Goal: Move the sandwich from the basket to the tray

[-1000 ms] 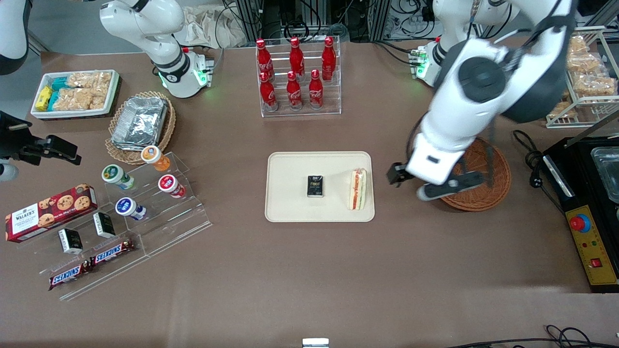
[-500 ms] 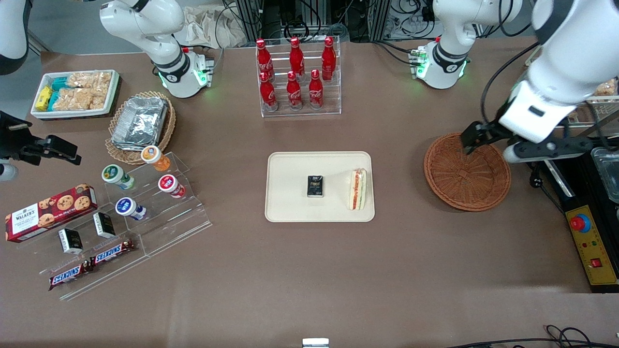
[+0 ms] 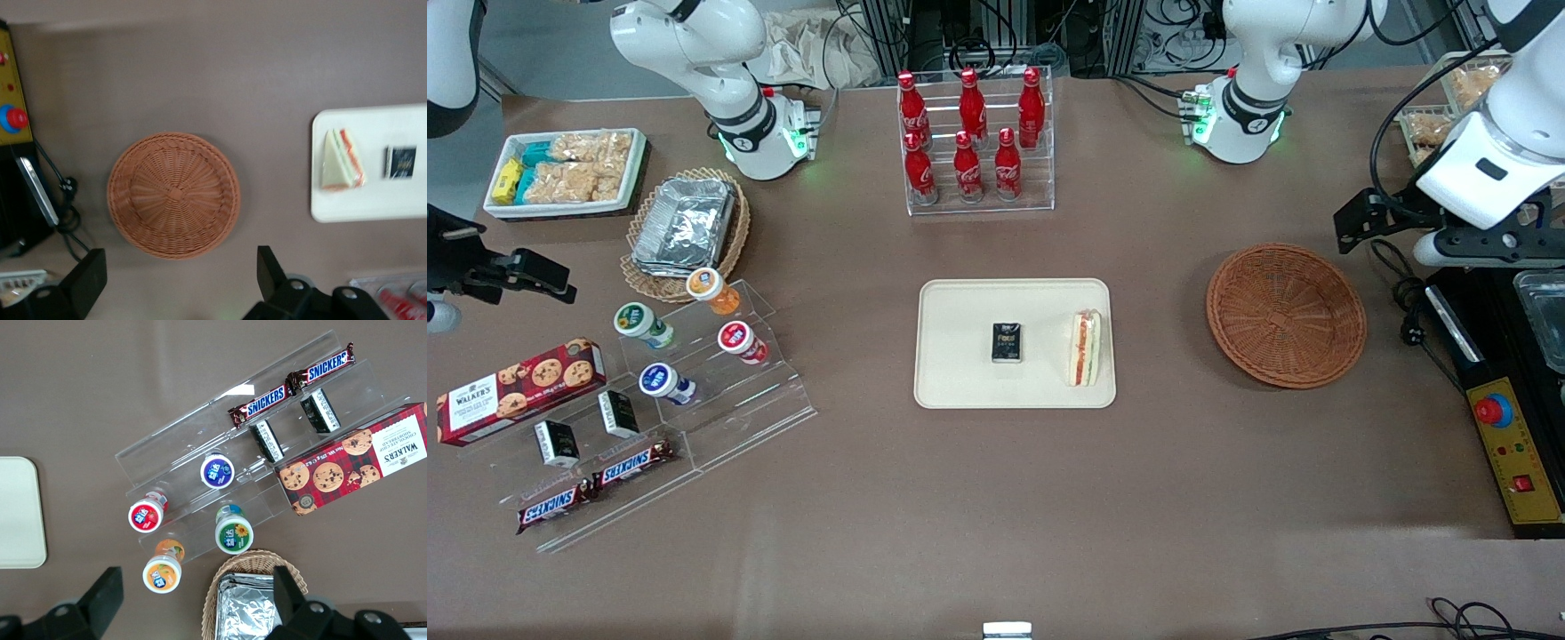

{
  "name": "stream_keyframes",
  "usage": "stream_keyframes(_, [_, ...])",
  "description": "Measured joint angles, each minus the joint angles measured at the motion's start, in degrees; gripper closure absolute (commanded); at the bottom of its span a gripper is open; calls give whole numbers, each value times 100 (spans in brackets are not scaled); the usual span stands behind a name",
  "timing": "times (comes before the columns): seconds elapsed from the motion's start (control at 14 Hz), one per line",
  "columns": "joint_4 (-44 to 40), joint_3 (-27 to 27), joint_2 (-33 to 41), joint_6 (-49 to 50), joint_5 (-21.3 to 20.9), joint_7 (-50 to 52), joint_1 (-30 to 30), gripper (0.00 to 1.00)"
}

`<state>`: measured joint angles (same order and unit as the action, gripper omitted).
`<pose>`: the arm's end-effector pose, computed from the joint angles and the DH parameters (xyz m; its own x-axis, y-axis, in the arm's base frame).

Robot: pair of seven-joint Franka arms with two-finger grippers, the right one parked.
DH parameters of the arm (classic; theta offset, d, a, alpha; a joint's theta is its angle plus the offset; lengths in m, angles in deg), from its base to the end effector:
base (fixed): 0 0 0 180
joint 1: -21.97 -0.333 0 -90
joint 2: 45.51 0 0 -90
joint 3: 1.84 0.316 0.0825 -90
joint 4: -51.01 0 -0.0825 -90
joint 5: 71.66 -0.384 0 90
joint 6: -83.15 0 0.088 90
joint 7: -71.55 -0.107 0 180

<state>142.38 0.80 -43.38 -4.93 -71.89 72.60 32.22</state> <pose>0.5348 -0.0705 0.6307 0.9933 -0.1141 -0.0202 -0.1142 -0.9935 -0.0027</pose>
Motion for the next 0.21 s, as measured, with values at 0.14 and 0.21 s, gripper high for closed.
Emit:
stream_keyframes(0.14, [-5,15,0,10,-2,-94,-58,0])
stream_keyframes(0.21, [-9,13,-1,10,-6,-77,-60,0])
